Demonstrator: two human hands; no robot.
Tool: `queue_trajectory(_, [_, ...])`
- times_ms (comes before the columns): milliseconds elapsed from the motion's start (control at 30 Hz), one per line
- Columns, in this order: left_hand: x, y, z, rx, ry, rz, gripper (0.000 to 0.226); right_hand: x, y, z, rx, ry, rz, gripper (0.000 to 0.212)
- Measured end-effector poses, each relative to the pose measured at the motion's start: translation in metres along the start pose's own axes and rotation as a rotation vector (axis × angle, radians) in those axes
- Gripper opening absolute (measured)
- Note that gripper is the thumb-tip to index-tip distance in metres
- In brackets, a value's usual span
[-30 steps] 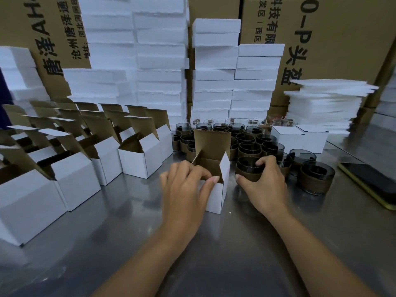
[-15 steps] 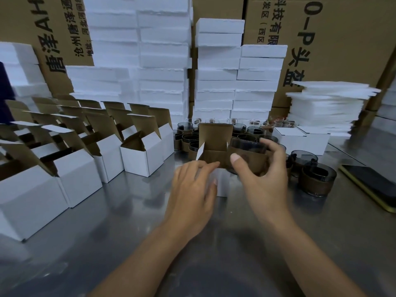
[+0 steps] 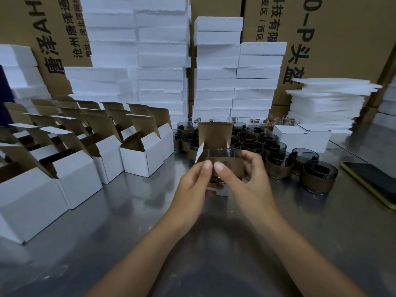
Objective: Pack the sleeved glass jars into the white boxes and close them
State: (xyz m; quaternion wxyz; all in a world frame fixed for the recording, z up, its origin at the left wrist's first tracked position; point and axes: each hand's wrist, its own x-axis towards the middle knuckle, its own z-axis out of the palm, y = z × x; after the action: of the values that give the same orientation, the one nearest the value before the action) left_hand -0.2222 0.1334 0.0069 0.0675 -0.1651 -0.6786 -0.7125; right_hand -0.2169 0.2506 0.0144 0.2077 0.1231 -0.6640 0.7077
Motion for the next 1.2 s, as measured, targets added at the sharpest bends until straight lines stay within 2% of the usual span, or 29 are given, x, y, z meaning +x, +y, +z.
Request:
queue_trajectory(100, [0.0, 0.0, -0.001, 0.002, 0.017, -0.029, 0.039, -0.003, 0.0, 0.003, -0.02, -0.033, 0.026, 0.063])
queue_trajectory(167, [0.0, -0.001, -0.001, 0.001, 0.021, -0.037, 0.042, -0.004, 0.001, 0.003, -0.064, -0.014, 0.047, 0.069])
queue_trajectory(300, [-0.001, 0.0, 0.0, -0.105, 0.026, -0.049, 0.052, -0.001, 0.0, 0.0, -0.02, 0.013, 0.049, 0.044])
queue_trajectory(433, [0.0, -0.001, -0.005, -0.215, 0.022, -0.078, 0.039, 0.001, -0.006, -0.002, 0.115, 0.091, 0.166, 0.053])
queue_trajectory(533, [0.0, 0.0, -0.007, -0.273, -0.005, -0.096, 0.035, 0.004, -0.011, -0.003, 0.241, 0.089, 0.282, 0.026])
queue_trajectory(633, [-0.001, 0.001, -0.008, -0.278, -0.046, -0.095, 0.03, 0.006, -0.011, -0.004, 0.332, 0.115, 0.345, 0.029])
queue_trajectory(800, [0.0, 0.001, -0.009, -0.302, -0.04, -0.092, 0.029, 0.007, -0.009, -0.006, 0.283, 0.042, 0.374, 0.032])
queue_trajectory(1033, [0.003, 0.001, -0.008, -0.307, -0.032, -0.115, 0.048, 0.004, -0.008, -0.005, 0.204, 0.033, 0.279, 0.027])
queue_trajectory(1133, [0.003, 0.002, -0.007, -0.312, -0.044, -0.16, 0.058, 0.002, -0.005, -0.001, 0.153, 0.068, 0.177, 0.032])
queue_trajectory(1200, [0.004, 0.002, -0.006, -0.315, -0.055, -0.177, 0.057, -0.001, -0.001, 0.001, 0.068, 0.06, 0.086, 0.042])
